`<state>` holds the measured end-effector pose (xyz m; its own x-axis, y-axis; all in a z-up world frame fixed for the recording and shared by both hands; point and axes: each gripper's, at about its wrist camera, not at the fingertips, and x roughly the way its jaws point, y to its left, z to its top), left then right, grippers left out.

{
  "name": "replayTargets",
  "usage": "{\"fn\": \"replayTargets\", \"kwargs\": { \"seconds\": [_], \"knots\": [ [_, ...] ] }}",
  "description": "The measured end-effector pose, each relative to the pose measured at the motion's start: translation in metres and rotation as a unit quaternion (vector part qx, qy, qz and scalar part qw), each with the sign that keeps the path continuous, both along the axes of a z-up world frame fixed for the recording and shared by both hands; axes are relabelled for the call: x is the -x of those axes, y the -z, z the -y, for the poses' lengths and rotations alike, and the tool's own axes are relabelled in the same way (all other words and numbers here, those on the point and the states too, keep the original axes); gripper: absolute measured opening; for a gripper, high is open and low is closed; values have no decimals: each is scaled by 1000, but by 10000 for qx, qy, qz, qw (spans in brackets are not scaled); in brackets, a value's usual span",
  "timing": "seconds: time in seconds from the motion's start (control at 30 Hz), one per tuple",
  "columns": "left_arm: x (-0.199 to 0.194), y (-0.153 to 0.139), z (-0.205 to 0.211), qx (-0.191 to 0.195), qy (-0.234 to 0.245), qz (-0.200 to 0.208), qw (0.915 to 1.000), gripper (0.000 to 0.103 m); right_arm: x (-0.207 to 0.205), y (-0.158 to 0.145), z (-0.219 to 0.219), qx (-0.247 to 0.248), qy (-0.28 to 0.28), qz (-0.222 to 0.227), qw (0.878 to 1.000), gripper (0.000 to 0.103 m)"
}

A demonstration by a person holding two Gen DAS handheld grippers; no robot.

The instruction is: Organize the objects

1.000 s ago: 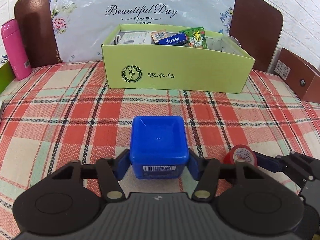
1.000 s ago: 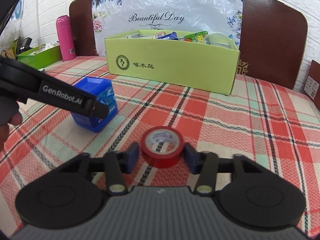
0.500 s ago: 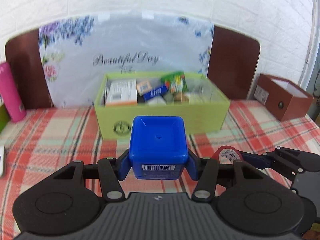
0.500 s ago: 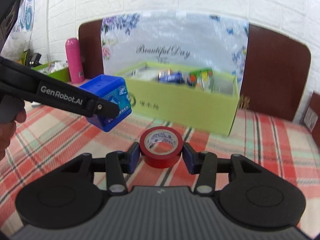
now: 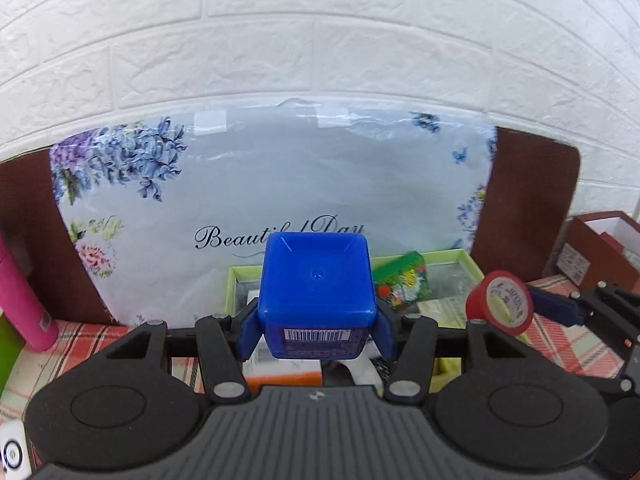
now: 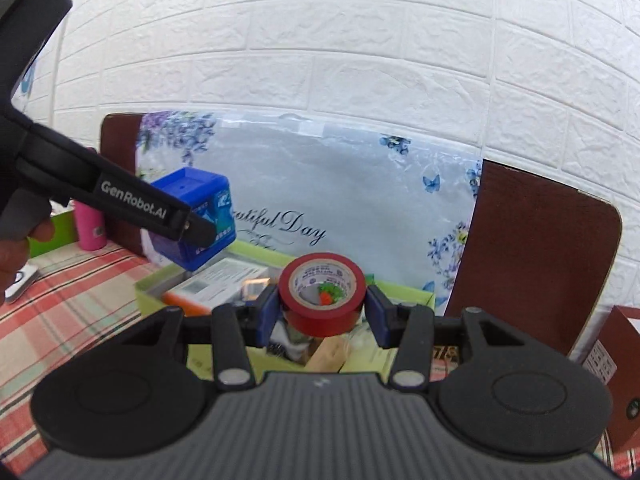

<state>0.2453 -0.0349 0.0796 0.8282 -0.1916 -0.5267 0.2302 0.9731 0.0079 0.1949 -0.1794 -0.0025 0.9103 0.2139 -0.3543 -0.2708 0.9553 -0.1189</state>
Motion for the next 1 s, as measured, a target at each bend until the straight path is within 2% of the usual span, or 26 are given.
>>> {"fn": "replayTargets", "kwargs": {
  "seconds": [0.2,0.23,0.27,0.3,0.33,0.37,0.43,0.53,0.67,0.77,0.87,0.93,1.0],
  "knots": [
    [-42,18,4,-210,-84,-175,9996,58,-46,18,-10,109,111,57,9999,46],
    [-46,22,5,-249,-56,-172,9995,59,-52,24,-12,161,125,39,9998,48],
    [-48,27,5,-292,-16,-170,9994,69,-56,31,-13,243,184,-8,9995,53],
    [-49,32,5,-338,-39,-213,9992,76,-57,36,-14,314,253,-51,9992,63],
    [-47,35,4,-346,-133,-235,9990,83,-53,41,-13,328,281,-24,9991,68],
    [-43,39,1,-318,-220,-198,9991,83,-48,45,-12,299,275,55,9992,70],
    [-31,42,-4,-214,-198,5,9996,83,-38,50,-9,220,318,161,9991,89],
    [-13,41,-7,-166,-167,259,9994,84,-26,52,-7,130,383,256,9989,101],
    [6,34,-5,-256,-190,370,9988,84,-14,45,-6,57,450,180,9988,103],
    [22,24,-6,-180,-256,500,9983,85,2,34,-1,-73,503,155,9986,103],
    [46,13,-7,-168,-340,576,9976,90,26,22,8,-255,550,102,9981,103],
    [61,12,-1,-581,-510,410,9962,95,42,17,13,-360,601,-41,9975,103],
    [78,15,6,-900,-643,397,9931,95,59,16,19,-440,647,-254,9966,103]
  ]
}}
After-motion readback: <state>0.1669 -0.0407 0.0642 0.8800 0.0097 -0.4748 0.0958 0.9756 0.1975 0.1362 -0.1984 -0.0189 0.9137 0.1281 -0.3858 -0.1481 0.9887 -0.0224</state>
